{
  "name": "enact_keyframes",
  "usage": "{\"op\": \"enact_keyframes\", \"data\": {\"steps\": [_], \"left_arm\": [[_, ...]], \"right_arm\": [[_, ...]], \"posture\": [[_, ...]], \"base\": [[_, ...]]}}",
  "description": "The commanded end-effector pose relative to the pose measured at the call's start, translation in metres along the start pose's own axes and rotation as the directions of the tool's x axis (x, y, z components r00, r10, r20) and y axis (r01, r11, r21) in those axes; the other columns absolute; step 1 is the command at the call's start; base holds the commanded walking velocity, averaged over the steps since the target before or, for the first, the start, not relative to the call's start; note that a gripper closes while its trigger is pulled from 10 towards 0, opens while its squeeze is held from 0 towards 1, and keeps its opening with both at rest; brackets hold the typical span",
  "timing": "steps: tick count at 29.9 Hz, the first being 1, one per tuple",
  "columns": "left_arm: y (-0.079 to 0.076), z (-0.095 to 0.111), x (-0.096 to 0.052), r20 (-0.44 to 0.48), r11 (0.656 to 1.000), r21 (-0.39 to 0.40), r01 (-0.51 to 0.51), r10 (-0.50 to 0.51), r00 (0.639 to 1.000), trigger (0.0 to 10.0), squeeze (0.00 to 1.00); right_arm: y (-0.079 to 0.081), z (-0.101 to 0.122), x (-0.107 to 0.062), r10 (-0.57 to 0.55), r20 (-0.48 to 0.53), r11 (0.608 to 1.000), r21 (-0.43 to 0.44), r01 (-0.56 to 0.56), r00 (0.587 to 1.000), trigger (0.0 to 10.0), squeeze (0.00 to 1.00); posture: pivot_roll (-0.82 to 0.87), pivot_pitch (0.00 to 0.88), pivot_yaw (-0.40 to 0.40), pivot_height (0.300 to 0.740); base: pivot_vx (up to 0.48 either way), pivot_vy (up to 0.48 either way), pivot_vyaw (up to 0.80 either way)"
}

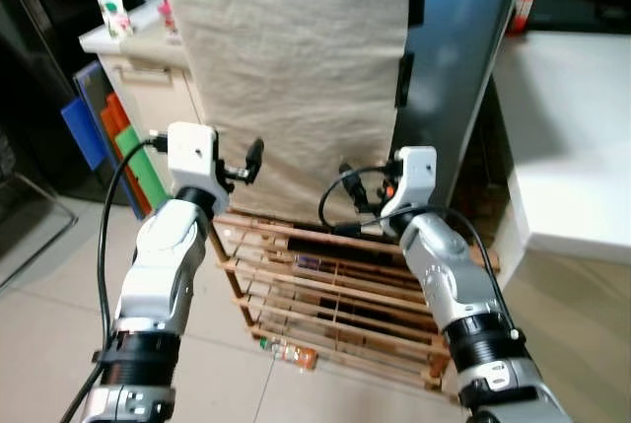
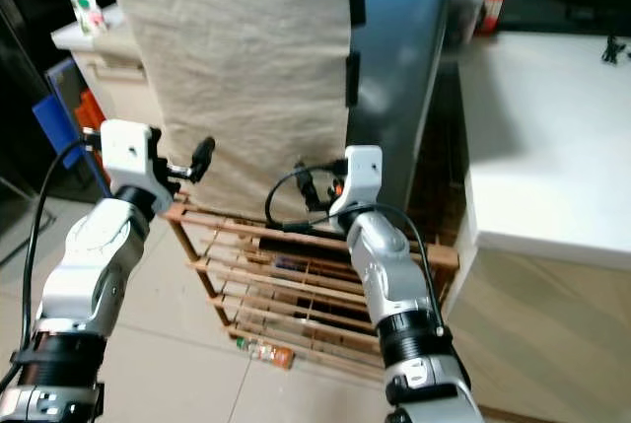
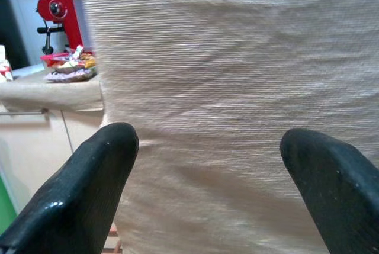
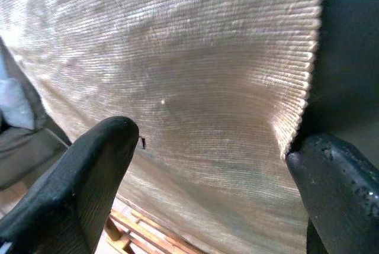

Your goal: Restocking fridge

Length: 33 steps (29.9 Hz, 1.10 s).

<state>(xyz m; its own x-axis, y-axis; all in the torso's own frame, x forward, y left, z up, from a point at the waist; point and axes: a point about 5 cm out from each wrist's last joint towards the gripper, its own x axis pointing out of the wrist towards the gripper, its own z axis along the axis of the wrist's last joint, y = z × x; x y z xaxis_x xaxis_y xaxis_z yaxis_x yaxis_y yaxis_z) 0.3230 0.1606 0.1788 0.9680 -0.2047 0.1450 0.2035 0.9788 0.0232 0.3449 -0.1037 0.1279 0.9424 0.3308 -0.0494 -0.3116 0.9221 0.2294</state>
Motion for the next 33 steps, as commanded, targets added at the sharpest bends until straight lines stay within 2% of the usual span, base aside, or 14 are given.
{"op": "enact_keyframes", "data": {"steps": [1,4,8,10,13,17,19,21,25,29,32,33], "left_arm": [[-0.005,0.005,-0.002,0.019,0.999,-0.005,0.037,-0.037,0.999,10.0,0.00],[-0.018,0.008,-0.007,0.038,0.995,-0.015,0.094,-0.094,0.995,10.0,0.00],[-0.020,0.004,-0.011,0.017,0.995,-0.058,0.081,-0.080,0.997,10.0,0.00],[-0.018,0.000,-0.013,0.003,0.996,-0.075,0.056,-0.056,0.998,10.0,0.00],[-0.001,-0.016,-0.019,-0.076,0.987,-0.150,-0.062,0.051,0.996,10.0,0.00],[0.006,-0.022,-0.022,-0.109,0.979,-0.178,-0.100,0.082,0.991,10.0,0.00],[0.006,-0.024,-0.021,-0.117,0.980,-0.172,-0.100,0.080,0.990,10.0,0.00],[0.006,-0.024,-0.020,-0.119,0.980,-0.172,-0.096,0.076,0.990,10.0,0.00],[0.008,-0.025,-0.021,-0.123,0.978,-0.181,-0.103,0.081,0.989,10.0,0.00],[0.011,-0.025,-0.021,-0.118,0.983,-0.151,-0.106,0.088,0.989,10.0,0.00],[0.015,-0.024,-0.018,-0.104,0.992,-0.039,-0.120,0.115,0.988,10.0,0.00],[0.016,-0.024,-0.018,-0.104,0.991,-0.042,-0.127,0.122,0.987,10.0,0.00]], "right_arm": [[0.003,0.009,0.002,0.005,0.024,1.000,-0.018,-0.004,1.000,10.0,0.00],[0.003,0.011,0.000,0.009,0.028,0.999,-0.053,-0.008,1.000,10.0,0.00],[0.000,0.012,-0.001,-0.013,0.035,0.998,-0.066,0.016,0.999,10.0,0.00],[-0.002,0.012,-0.002,-0.029,0.043,0.997,-0.071,0.032,0.999,10.0,0.00],[-0.016,0.017,-0.007,-0.129,0.089,0.982,-0.124,0.139,0.988,10.0,0.00],[-0.026,0.019,-0.011,-0.181,0.105,0.967,-0.164,0.196,0.978,10.0,0.00],[-0.035,0.019,-0.014,-0.225,0.111,0.942,-0.229,0.245,0.968,10.0,0.00],[-0.036,0.019,-0.014,-0.233,0.116,0.934,-0.249,0.256,0.965,10.0,0.00],[-0.037,0.020,-0.014,-0.237,0.124,0.931,-0.256,0.262,0.964,10.0,0.00],[-0.037,0.021,-0.015,-0.243,0.133,0.929,-0.255,0.270,0.961,10.0,0.00],[-0.034,0.017,-0.017,-0.220,0.120,0.937,-0.250,0.244,0.968,10.0,0.00],[-0.033,0.016,-0.017,-0.216,0.118,0.939,-0.247,0.240,0.969,10.0,0.00]], "posture": [[-0.12,0.000,0.072,0.740],[-0.11,0.000,0.070,0.740],[-0.11,0.000,0.069,0.740],[-0.11,0.000,0.070,0.740],[-0.11,0.000,0.070,0.740],[-0.12,0.000,0.071,0.740],[-0.12,0.000,0.069,0.740],[-0.12,0.000,0.069,0.740],[-0.12,0.000,0.065,0.740],[-0.12,0.000,0.063,0.740],[-0.12,0.000,0.064,0.740],[-0.12,0.000,0.066,0.740]], "base": [[0.000,0.000,0.00],[-0.084,0.137,0.00],[-0.245,0.416,0.00],[-0.247,0.412,0.00],[-0.247,0.414,-0.64],[-0.249,0.412,-0.63],[-0.247,0.414,-0.57],[-0.247,0.416,-0.57],[-0.123,0.420,-0.59],[0.000,0.455,-0.60],[0.000,0.472,-0.15],[0.000,0.472,0.00]]}}
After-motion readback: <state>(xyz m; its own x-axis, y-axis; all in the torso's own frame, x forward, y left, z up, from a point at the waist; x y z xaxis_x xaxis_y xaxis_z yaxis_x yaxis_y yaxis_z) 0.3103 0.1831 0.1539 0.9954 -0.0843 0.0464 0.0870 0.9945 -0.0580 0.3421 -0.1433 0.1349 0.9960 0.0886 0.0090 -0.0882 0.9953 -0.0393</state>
